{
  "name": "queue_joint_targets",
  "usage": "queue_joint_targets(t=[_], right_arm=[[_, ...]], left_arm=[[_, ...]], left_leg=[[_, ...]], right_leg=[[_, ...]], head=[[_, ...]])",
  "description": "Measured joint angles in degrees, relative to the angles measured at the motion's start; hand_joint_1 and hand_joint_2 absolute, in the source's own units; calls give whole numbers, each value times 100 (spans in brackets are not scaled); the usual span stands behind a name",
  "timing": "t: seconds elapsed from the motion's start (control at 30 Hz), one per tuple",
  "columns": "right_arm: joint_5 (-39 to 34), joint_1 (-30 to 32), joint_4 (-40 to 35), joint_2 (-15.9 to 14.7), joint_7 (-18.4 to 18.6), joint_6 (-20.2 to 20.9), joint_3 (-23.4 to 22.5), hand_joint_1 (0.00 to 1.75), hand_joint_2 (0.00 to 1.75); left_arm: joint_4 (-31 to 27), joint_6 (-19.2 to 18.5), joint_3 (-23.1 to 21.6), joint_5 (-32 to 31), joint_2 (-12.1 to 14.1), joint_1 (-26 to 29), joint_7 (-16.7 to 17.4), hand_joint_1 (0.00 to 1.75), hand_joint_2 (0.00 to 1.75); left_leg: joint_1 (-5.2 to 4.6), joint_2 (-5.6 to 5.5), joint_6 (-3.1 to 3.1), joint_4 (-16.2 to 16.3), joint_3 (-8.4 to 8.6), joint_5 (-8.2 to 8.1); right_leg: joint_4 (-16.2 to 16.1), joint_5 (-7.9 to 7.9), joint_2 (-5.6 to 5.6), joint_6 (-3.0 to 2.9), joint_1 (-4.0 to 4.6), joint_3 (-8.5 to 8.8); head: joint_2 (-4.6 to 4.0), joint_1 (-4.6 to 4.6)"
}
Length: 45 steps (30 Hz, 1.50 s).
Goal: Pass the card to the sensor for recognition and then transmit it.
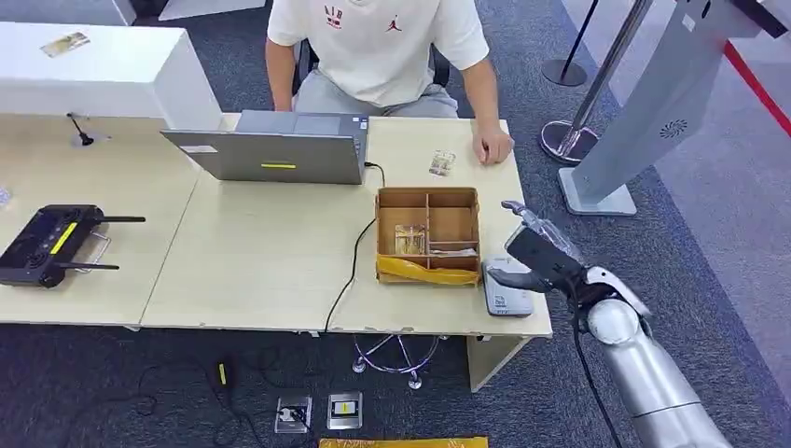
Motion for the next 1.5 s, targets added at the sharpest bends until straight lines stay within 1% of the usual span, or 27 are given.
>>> queue_joint_targets(t=[0.1,0.17,0.23,0.37,0.47,0.6,0.8,1.03,1.3,1.33,1.37,1.43,1.5], right_arm=[[510,24,-75,-31,98,-15,74,0,175],[1160,29,-138,-50,208,-90,167,0,175],[1647,35,-190,-53,273,-190,269,0,175],[2837,36,-286,-40,435,-688,546,0,175],[3388,36,-293,50,527,-918,715,0,175],[3576,39,-293,181,579,-1064,901,0,175],[3640,44,-271,313,592,-1152,1032,0,175],[3655,42,-232,448,488,-1202,1054,0,175],[3655,42,-232,463,481,-1204,1054,0,175],[3659,41,-219,533,455,-1228,1056,0,175],[3662,41,-216,542,442,-1239,1056,0,175],[3697,-16,-131,723,311,-1449,1056,0,175],[3662,-43,-77,760,245,-1551,1056,0,175]], left_arm=[[0,2,0,-6,2,-9,61,0,0],[0,9,0,-22,2,-10,105,0,0],[0,18,0,-37,2,-12,140,0,0],[0,81,0,-68,-4,-22,153,0,0],[0,129,0,-124,-13,-37,153,0,0],[0,127,0,-179,-15,-44,153,0,0],[0,120,0,-212,-13,-46,151,0,0],[0,105,0,-273,-13,-48,151,0,0],[0,105,0,-282,-13,-48,153,0,0],[0,94,0,-315,-13,-50,153,0,0],[0,88,0,-319,-13,-52,151,0,0],[0,61,0,-378,-13,-81,151,0,0],[0,61,0,-404,-15,-82,153,0,0]], left_leg=[[0,0,0,0,1,0],[0,0,0,0,0,0],[0,0,0,0,0,0],[1,0,0,-1,-2,0],[2,0,0,-1,-2,0],[3,0,0,-1,-2,0],[2,0,0,-1,-2,0],[2,0,0,-1,-2,0],[2,0,0,-1,-2,0],[3,-1,0,-1,-2,0],[3,-1,0,-1,-2,0],[4,-1,-1,-1,-2,0],[4,-1,-1,-1,-2,0]], right_leg=[[1,0,1,0,0,0],[1,0,0,0,0,0],[1,0,1,0,0,0],[1,0,-1,0,1,1],[2,0,0,0,2,0],[2,0,-1,0,3,0],[2,0,0,0,2,0],[2,0,0,-1,3,-1],[2,0,-1,-1,3,-1],[2,0,-1,-1,3,-1],[2,0,-1,-1,3,-1],[2,0,-1,-1,4,0],[2,0,-1,-1,4,0]], head=[[0,2],[0,2],[0,0],[0,2],[0,2],[0,2],[0,2],[0,2],[0,0],[0,2],[0,2],[0,2],[0,2]])
